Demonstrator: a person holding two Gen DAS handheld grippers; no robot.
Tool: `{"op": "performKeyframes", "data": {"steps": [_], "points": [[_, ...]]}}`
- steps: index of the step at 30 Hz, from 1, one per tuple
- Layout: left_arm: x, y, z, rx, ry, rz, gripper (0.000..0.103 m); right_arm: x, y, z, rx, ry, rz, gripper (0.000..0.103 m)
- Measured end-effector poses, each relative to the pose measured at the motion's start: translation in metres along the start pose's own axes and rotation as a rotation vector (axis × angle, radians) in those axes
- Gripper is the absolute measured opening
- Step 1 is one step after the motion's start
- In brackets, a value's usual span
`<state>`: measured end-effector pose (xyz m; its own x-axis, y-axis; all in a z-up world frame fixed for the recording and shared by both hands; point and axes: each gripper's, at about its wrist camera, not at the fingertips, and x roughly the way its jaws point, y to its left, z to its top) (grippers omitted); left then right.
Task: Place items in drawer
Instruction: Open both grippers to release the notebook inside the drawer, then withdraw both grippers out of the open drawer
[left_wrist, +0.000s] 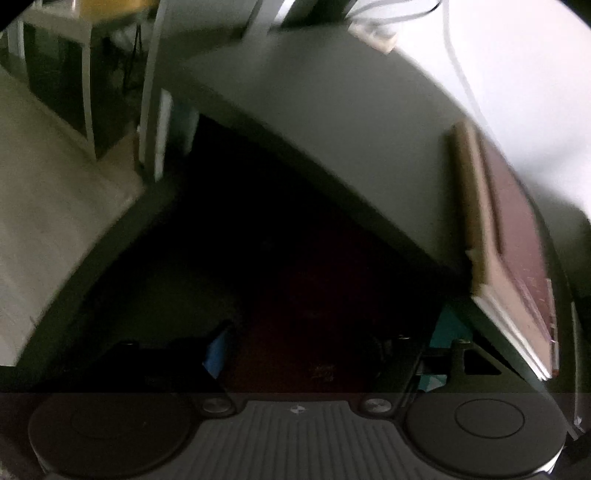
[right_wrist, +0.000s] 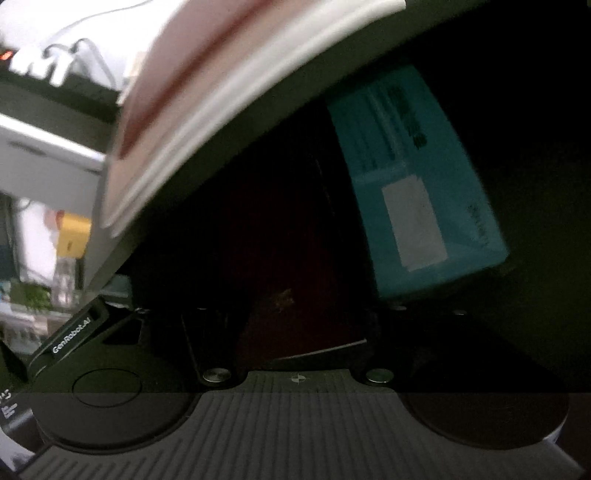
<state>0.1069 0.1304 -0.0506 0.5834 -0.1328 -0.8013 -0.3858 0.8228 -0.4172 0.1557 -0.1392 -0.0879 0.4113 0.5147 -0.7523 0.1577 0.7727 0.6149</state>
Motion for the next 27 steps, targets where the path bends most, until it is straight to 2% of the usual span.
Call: {"op": "performKeyframes", "data": {"steps": [5, 14, 18, 20, 23, 25, 27], "points": [[-0.049, -0.011, -0.030, 0.136, -0.109, 0.014, 0.075, -0.038, 0.007, -0.017, -0.128, -0.082, -0.040, 0.067], [-0.091, -0.042, -0.071, 0.257, -0.180, 0.033, 0.079, -0.098, 0.009, -0.050, -0.266, -0.177, -0.022, 0.068], [-0.100, -0.049, -0.091, 0.343, -0.224, 0.079, 0.082, -0.127, 0.012, -0.070, -0.343, -0.235, -0.025, 0.079], [-0.104, -0.054, -0.099, 0.381, -0.228, 0.098, 0.083, -0.136, 0.014, -0.078, -0.366, -0.261, -0.044, 0.080], [-0.108, -0.056, -0.103, 0.391, -0.245, 0.117, 0.087, -0.148, 0.014, -0.084, -0.375, -0.277, -0.051, 0.081], [-0.112, -0.055, -0.106, 0.397, -0.267, 0.137, 0.090, -0.156, 0.013, -0.086, -0.371, -0.281, -0.041, 0.088], [-0.117, -0.055, -0.111, 0.420, -0.281, 0.152, 0.091, -0.165, 0.010, -0.090, -0.371, -0.301, -0.052, 0.088]]}}
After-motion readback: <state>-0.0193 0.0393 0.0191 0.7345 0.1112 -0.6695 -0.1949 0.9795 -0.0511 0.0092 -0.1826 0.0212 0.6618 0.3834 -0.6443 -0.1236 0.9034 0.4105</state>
